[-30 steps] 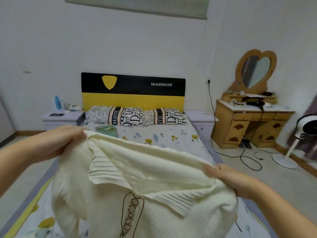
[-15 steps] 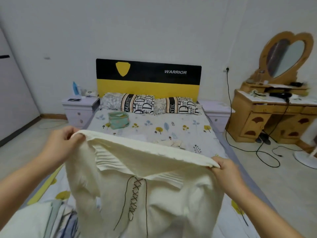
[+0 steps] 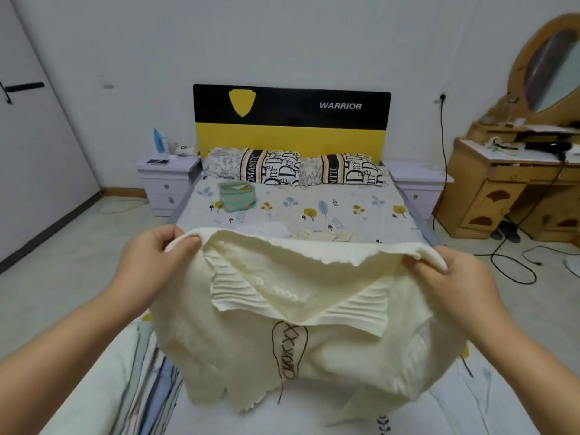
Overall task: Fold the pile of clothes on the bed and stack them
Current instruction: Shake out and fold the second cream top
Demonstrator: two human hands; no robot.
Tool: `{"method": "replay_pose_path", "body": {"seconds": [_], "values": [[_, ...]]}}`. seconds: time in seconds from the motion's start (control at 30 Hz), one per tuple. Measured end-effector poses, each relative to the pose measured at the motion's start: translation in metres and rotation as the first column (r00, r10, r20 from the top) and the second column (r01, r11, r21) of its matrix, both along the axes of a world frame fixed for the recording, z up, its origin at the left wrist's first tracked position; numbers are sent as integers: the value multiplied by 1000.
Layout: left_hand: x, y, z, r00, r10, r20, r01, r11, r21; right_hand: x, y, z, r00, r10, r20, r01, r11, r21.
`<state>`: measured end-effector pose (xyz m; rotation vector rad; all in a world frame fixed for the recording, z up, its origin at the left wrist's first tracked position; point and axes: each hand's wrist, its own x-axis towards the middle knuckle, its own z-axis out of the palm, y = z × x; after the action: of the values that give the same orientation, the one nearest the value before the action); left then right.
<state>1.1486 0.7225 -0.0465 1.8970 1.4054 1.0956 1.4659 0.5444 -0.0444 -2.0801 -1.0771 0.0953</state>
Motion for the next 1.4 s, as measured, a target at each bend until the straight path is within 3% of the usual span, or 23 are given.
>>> {"method": "replay_pose_path", "body": {"seconds": [0.27, 0.5, 0.73, 0.93, 1.1, 1.3, 1.4], "values": [[-43, -47, 41, 993, -69, -91, 84, 982, 171, -48, -53, 48, 995, -11, 95, 11, 1000, 4], [-47, -18, 40, 992, -106, -66, 117, 974, 192, -45, -32, 58, 992, 22, 126, -21, 1000, -15], [4, 26, -95, 932, -137, -335, 110, 989, -97, -10, 55, -93, 995, 100, 26, -86, 944, -318], [57, 52, -232, 895, -120, -429, -4, 961, -276, 9, 106, -246, 988, 72, -138, -131, 865, -484], [85, 84, -295, 877, -53, -478, -104, 950, -295, 31, 144, -312, 979, 143, -144, -198, 830, -522], [101, 135, -335, 922, 60, -383, -112, 987, -115, 59, 191, -356, 992, 111, -59, -124, 935, -332], [99, 151, -371, 917, 68, -394, -143, 976, -163, 64, 204, -395, 984, 67, -165, -137, 876, -463]]}}
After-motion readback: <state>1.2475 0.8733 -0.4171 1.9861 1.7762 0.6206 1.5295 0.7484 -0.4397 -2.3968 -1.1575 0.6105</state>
